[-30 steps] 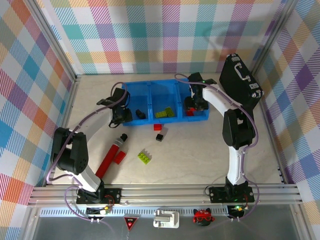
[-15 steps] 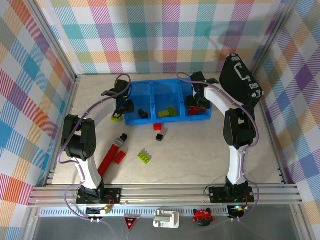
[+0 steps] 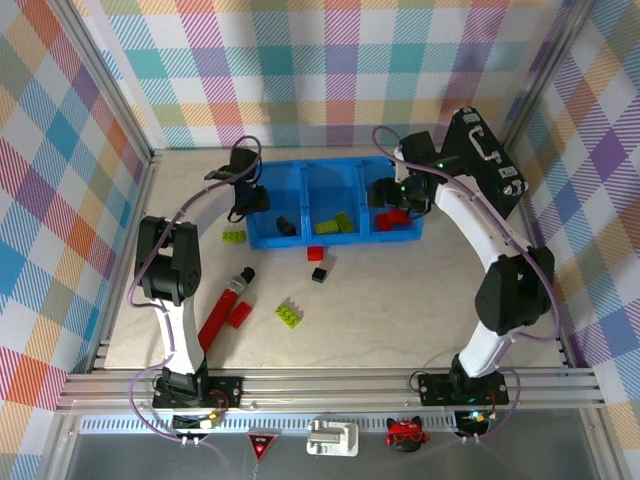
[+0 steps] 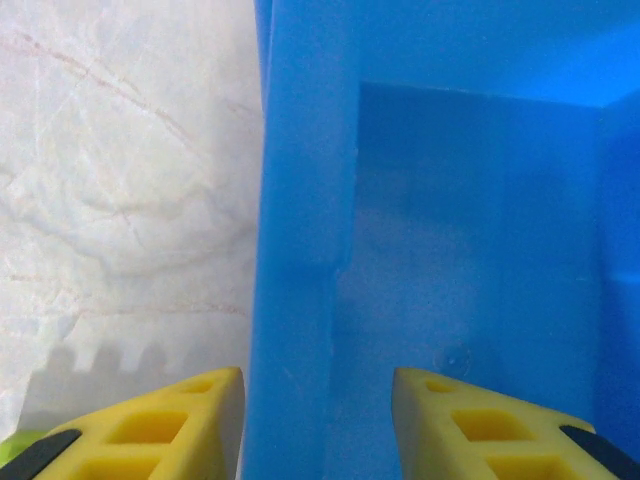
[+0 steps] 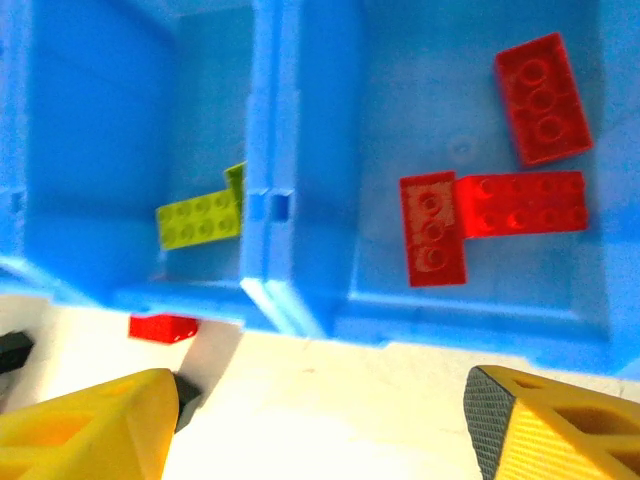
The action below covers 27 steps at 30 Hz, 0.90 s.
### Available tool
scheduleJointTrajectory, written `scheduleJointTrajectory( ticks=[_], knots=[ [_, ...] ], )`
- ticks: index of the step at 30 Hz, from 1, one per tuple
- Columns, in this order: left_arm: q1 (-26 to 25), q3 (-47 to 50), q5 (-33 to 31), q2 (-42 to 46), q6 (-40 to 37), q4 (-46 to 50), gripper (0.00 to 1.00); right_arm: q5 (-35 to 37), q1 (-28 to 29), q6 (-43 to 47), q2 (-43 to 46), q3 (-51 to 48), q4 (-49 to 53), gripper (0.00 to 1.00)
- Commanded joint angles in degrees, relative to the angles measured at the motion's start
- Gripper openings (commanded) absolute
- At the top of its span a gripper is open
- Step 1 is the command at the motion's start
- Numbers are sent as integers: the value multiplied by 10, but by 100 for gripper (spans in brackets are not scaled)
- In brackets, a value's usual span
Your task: Sort the legos into containers by color
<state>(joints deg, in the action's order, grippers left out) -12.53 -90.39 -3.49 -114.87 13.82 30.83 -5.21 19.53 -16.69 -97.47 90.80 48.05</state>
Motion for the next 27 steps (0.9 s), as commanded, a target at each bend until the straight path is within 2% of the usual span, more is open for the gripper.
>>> scheduleJointTrajectory(
  ticks=[1,7,15,22,25,27],
  knots=[
    [7,-36,22,-22,-13,-1,43,-52,16,-25,18,-39,-3,76],
    [7,-43,46,29,-1,0,43,-49,53,-45,49,-88,-11,75],
    [22,-19,6,125,22,58,43,-48,68,-50,50,-105,-17,75],
    [79,41,28,159,41,78,44,-48,71,-41,44,-94,-6,75],
    [115,66,68,157,46,82,48,-45,71,-36,43,-88,1,75],
    [134,75,93,147,44,84,54,-45,71,-34,44,-87,4,75]
  ],
)
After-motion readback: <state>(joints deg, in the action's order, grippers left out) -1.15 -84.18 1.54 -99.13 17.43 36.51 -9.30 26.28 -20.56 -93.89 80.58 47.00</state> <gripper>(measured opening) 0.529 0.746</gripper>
